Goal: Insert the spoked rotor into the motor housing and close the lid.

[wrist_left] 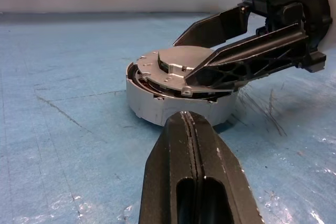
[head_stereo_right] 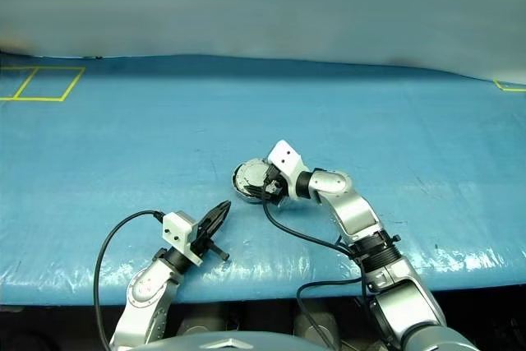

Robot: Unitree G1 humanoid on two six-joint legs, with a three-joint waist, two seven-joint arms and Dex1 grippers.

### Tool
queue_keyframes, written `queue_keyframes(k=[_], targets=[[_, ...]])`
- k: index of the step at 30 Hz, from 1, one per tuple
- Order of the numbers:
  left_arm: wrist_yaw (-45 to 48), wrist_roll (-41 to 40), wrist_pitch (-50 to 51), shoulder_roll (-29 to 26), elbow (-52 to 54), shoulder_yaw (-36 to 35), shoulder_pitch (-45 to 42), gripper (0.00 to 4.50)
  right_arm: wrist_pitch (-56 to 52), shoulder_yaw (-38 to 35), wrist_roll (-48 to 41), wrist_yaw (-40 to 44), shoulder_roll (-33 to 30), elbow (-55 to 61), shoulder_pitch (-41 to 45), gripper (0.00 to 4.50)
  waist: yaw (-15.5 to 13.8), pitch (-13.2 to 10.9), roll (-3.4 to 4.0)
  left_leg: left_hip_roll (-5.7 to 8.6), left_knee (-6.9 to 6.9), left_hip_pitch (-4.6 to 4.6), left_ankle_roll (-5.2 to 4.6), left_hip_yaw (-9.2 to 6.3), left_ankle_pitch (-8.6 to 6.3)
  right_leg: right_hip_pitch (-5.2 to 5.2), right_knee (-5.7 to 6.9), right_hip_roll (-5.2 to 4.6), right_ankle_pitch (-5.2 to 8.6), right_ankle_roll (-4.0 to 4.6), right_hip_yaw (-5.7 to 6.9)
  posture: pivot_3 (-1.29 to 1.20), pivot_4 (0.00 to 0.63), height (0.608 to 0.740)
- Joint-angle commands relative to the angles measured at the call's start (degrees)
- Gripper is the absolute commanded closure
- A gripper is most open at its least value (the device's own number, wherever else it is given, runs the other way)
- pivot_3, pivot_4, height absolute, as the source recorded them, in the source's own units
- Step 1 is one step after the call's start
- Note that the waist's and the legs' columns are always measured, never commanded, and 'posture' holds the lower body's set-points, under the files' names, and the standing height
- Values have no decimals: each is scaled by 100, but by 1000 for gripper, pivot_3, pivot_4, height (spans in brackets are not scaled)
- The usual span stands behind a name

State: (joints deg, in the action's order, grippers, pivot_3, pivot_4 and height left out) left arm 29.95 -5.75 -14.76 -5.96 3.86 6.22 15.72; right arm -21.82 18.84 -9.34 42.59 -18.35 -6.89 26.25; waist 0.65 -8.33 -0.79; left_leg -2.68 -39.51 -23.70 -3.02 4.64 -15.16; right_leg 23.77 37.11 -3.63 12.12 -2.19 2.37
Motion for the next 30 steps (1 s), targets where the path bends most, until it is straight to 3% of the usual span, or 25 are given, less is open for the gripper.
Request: queue_keyframes(k=[1, 6, 20, 30], targets=[[-61, -96, -151, -1, 28, 52, -53, 4500, 37, -64, 12, 66, 56, -59, -44, 11, 0, 1, 2, 0, 0, 0, 0, 0, 0, 0, 0, 0, 0, 0, 0, 0, 150, 740], [-81, -169, -116, -41, 27, 52, -104, 4500, 144, -22, 77, -95, 222, 241, -312, 1467, 0, 5, 8, -1, 1, 1, 1, 1, 0, 1, -1, -2, 0, 0, 0, 0, 150, 740], [-60, -329, -111, -72, -85, 110, -213, 4500, -321, -41, 466, -749, 577, 555, -355, 1464, 21, 7, 12, -11, 13, 7, 4, 16, 1, 13, -5, -1, -3, 11, 1, 0, 150, 740], [-100, -362, -56, -77, -65, 163, -200, 4500, -1372, 36, 391, -832, 725, 960, -242, 1464, 22, 14, 23, -29, 14, -3, 8, 33, 3, 59, -5, 6, -13, 26, -1, 0, 150, 740]])
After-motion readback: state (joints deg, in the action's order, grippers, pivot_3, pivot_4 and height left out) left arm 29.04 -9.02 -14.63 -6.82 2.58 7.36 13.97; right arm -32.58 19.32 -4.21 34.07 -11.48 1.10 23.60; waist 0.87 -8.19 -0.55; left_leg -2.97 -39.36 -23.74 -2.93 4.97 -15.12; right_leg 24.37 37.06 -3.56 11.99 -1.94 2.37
